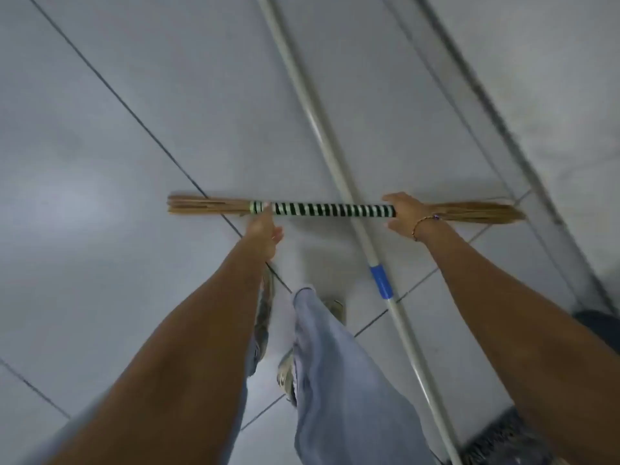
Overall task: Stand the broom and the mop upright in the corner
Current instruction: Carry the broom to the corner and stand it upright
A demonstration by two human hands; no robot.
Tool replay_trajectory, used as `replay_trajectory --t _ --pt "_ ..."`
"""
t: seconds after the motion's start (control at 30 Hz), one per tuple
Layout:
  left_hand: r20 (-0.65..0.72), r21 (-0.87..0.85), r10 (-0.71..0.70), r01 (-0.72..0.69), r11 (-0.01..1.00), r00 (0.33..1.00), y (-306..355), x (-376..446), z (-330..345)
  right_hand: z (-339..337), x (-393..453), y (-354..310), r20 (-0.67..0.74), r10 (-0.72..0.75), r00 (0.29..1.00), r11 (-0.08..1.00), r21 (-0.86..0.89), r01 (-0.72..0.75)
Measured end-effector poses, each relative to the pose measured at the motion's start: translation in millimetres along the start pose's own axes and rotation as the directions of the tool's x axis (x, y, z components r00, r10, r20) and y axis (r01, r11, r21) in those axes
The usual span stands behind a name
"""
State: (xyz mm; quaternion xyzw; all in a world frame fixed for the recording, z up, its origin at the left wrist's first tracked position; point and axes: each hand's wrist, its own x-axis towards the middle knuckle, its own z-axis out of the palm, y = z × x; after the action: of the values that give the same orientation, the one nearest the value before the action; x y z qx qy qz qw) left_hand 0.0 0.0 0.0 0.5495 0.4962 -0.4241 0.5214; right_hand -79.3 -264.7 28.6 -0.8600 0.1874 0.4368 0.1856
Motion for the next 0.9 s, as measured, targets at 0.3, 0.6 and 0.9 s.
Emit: replay_trajectory --t 0.3,0.6,0.9 --pt "0.035 -0.244 0.1 -0.089 0.966 0.994 17.2 18.3 21.8 6.1 23.1 -10.5 0.047 -0.028 0.999 0.999 -0.044 0.03" --pt "0.124 -0.14 0.409 -0.392 0.909 0.904 73.9 -242.6 2.5 -90.1 -193.3 -52.8 -0.128 0.028 0.991 0.967 0.255 0.006" --pt "0.42 0.001 0.661 -0.728 0.685 0.622 93.8 -550.5 11.1 -169.6 -436.9 -90.5 -0.302 0.145 0.942 0.771 0.631 0.083"
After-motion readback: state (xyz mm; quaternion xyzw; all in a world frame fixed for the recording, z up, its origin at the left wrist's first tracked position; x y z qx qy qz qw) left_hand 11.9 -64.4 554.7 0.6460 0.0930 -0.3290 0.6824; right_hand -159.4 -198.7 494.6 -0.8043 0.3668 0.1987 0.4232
